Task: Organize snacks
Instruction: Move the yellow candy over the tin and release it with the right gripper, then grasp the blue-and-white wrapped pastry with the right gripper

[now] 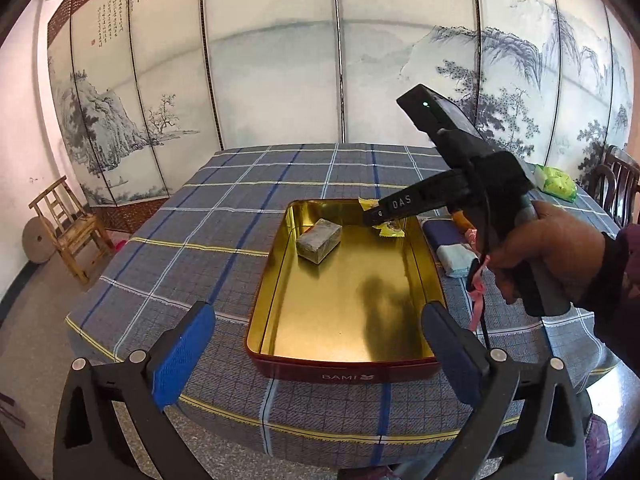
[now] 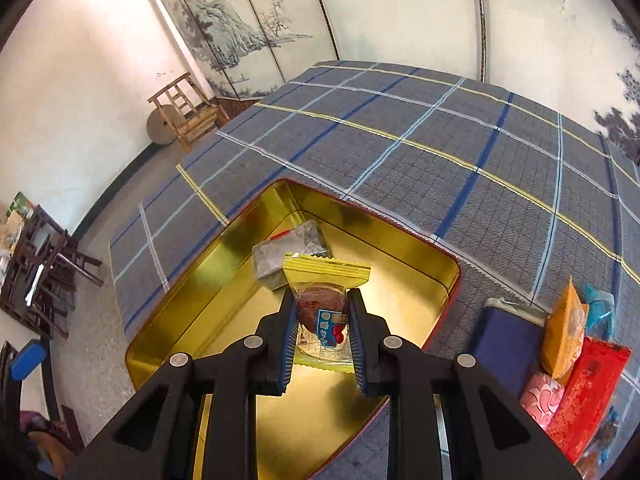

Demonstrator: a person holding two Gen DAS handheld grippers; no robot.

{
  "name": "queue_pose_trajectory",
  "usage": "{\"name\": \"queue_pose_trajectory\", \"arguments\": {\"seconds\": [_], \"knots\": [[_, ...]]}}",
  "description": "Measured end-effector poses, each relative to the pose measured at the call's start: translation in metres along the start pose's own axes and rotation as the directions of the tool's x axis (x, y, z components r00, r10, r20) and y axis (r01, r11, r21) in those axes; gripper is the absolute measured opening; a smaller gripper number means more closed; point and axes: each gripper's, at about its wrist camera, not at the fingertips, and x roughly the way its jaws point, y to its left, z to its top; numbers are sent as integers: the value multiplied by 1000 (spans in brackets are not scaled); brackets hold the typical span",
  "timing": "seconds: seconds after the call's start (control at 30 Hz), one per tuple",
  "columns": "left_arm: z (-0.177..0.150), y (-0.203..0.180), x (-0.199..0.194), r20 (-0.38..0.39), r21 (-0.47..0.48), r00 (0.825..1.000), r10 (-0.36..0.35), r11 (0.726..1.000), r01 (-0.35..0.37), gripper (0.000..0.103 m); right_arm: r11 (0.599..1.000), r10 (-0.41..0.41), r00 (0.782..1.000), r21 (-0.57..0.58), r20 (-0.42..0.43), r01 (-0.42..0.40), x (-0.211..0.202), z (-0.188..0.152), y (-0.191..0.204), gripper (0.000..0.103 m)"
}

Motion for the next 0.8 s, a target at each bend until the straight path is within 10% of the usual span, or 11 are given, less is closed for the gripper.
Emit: {"name": "queue_pose_trajectory", "arguments": {"seconds": [0.33,0.53,0.8], "knots": [[-6,8,21,-77,-23,997,0,1000,-2,102,997,-21,999,73,-29,23,37,14,-16,26],[-8,14,22,-76,-28,997,-2,1000,0,102,980,63,990,182,128,-86,-1,10,-40,37],[-8,12,28,-82,-48,995,-48,998,44,102,976,-115,993,190,28,108,-47,-50,-83,40]]}}
